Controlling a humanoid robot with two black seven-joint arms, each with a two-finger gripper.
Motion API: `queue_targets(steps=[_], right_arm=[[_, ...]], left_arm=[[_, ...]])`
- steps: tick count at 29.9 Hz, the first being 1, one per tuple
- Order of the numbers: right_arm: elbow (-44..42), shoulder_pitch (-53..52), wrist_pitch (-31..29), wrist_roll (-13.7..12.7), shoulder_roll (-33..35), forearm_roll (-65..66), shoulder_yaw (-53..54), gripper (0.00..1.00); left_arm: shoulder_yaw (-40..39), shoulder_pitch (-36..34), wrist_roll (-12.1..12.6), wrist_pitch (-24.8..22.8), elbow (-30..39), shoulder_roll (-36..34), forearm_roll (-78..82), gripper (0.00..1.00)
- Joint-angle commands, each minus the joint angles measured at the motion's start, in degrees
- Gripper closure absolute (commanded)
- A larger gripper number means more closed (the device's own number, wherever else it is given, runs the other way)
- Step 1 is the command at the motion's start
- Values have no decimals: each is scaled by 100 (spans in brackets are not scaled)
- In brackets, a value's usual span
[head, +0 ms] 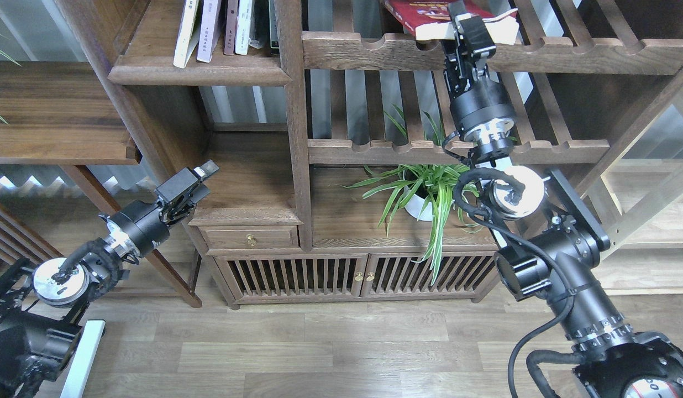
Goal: Organize books on shelf
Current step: 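Reach the right gripper up to the red book on the top shelf, then grasp the red book with the right gripper and pull it out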
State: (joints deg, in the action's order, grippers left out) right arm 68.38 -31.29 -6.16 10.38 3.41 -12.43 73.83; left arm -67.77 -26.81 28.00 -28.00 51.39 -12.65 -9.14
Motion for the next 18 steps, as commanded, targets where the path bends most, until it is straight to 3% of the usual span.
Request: queue_targets(steps=[1,6,18], right_arm=[[8,8,-70,8,11,-5,9,80],[17,0,-70,8,11,3,0,95],[87,70,-210,16,222,12,9,95]], left_arm=[[1,9,0,0,3,0,0,1],[1,0,0,0,21,-9,0,1],[-8,0,0,0,3,0,-26,1]])
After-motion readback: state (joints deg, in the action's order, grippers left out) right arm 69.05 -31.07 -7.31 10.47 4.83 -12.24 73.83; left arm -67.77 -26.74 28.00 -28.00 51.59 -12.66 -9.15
